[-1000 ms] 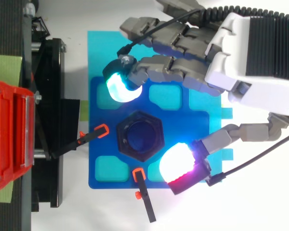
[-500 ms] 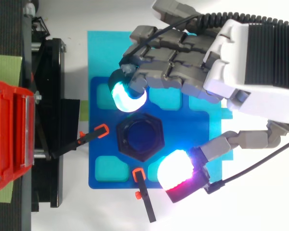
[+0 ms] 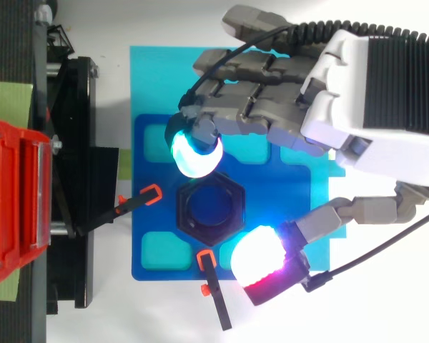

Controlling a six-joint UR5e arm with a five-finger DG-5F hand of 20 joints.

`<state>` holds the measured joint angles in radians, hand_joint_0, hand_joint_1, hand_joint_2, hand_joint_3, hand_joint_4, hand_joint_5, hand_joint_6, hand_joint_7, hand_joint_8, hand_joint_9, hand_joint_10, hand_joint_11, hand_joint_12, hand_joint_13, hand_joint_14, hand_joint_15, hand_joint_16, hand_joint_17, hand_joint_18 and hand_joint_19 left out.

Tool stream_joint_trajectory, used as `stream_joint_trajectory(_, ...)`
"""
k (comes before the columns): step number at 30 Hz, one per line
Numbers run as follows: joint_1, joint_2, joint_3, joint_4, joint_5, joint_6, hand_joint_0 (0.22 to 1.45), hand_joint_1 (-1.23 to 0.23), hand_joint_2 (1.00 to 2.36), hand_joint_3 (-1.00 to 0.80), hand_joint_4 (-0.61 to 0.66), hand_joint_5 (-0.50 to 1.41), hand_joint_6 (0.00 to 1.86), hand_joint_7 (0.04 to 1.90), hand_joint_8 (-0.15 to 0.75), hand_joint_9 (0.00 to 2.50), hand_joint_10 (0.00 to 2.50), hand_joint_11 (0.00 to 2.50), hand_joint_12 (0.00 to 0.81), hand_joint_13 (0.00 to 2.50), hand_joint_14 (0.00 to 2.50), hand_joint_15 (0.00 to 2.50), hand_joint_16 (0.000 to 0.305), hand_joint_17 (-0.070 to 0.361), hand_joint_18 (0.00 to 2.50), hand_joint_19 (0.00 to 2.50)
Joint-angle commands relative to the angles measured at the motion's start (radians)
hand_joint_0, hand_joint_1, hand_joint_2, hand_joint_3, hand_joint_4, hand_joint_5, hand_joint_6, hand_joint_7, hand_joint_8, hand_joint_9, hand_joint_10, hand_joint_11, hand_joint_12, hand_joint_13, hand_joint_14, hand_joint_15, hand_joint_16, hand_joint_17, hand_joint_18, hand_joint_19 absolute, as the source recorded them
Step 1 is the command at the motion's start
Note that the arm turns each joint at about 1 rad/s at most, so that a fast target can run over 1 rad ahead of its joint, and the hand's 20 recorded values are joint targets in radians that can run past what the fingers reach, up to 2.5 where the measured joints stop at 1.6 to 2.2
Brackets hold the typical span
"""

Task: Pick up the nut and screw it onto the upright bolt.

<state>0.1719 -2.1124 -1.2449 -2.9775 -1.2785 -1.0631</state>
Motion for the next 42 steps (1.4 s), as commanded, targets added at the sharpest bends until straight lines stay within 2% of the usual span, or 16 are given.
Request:
stream_joint_trajectory(1,0.000,0.000,-0.001,0.000,0.001,0.000,0.41,-0.52,1.00,-0.50,0.35,-0.05,0.50,1.02,0.333,0.76,0.00,0.03,0.389,0.44,0.00,0.00,0.052,0.117,0.08,0.00)
stream_joint_trajectory(10,0.000,0.000,-0.001,-0.005,0.001,0.000,0.41,-0.51,1.00,-0.50,0.32,-0.03,0.50,1.05,0.329,0.87,0.00,0.06,0.380,0.49,0.00,0.00,0.050,0.112,0.12,0.00)
stream_joint_trajectory(21,0.000,0.000,-0.001,-0.015,-0.001,0.000,0.43,-0.50,1.00,-0.50,0.22,0.01,0.50,1.09,0.306,1.07,0.00,0.07,0.353,0.62,0.00,0.00,0.046,0.103,0.24,0.00)
stream_joint_trajectory(31,-0.003,0.000,-0.001,-0.021,-0.001,0.000,0.46,-0.50,1.00,-0.50,0.07,0.05,0.50,1.15,0.249,1.35,0.00,0.09,0.311,0.75,0.00,0.01,0.041,0.093,0.37,0.00)
stream_joint_trajectory(42,-0.003,0.000,-0.001,-0.021,0.001,0.000,0.47,-0.51,1.00,-0.50,0.03,0.10,0.50,1.23,0.138,1.66,0.00,0.13,0.257,0.96,0.00,0.01,0.033,0.074,0.63,0.07)
